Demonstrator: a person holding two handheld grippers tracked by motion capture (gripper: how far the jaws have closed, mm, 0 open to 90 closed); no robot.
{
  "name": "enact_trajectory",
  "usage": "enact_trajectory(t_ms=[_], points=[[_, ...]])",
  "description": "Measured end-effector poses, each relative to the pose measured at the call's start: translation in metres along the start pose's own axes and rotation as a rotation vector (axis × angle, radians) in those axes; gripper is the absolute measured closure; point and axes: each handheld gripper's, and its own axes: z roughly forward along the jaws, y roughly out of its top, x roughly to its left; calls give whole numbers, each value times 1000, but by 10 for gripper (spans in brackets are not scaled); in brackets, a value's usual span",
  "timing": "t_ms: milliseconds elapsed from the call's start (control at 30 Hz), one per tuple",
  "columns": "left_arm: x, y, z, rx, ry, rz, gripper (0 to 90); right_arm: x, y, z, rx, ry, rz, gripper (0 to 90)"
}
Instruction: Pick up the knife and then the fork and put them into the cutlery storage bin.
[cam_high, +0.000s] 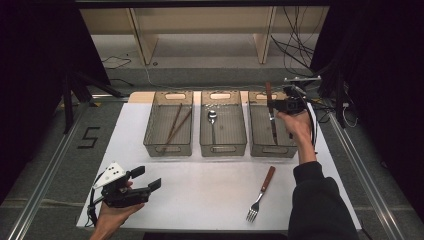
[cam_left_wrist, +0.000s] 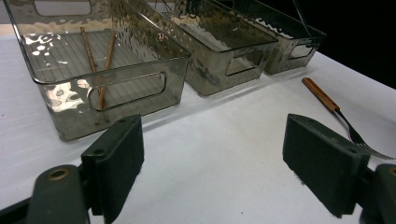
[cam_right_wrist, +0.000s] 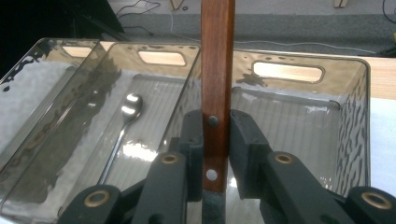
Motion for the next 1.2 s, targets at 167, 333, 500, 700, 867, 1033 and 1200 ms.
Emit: enact_trajectory(t_ms=[167,333,500,700,867,1033,1200], points=[[0,0,0,2,-1,-4,202,-2,1,5,-1,-1,19,768],[1,0,0,5,-3,-4,201,-4,3,4,-3,10,28,769],[0,0,0,4,-4,-2,201,-3,6,3,-15,12,23,769],[0,0,0,2,-3,-1,201,-4,5,5,-26,-1,31,769],[-1,0,0,2,-6,0,201,-5,4,8,-18,-17,33,768],[0,0,-1,3,-7,0,201,-7,-3,16,0,-22,43,766],[-1,0,0,2,-8,-1,201,-12,-12,25,28,-19,90,635]])
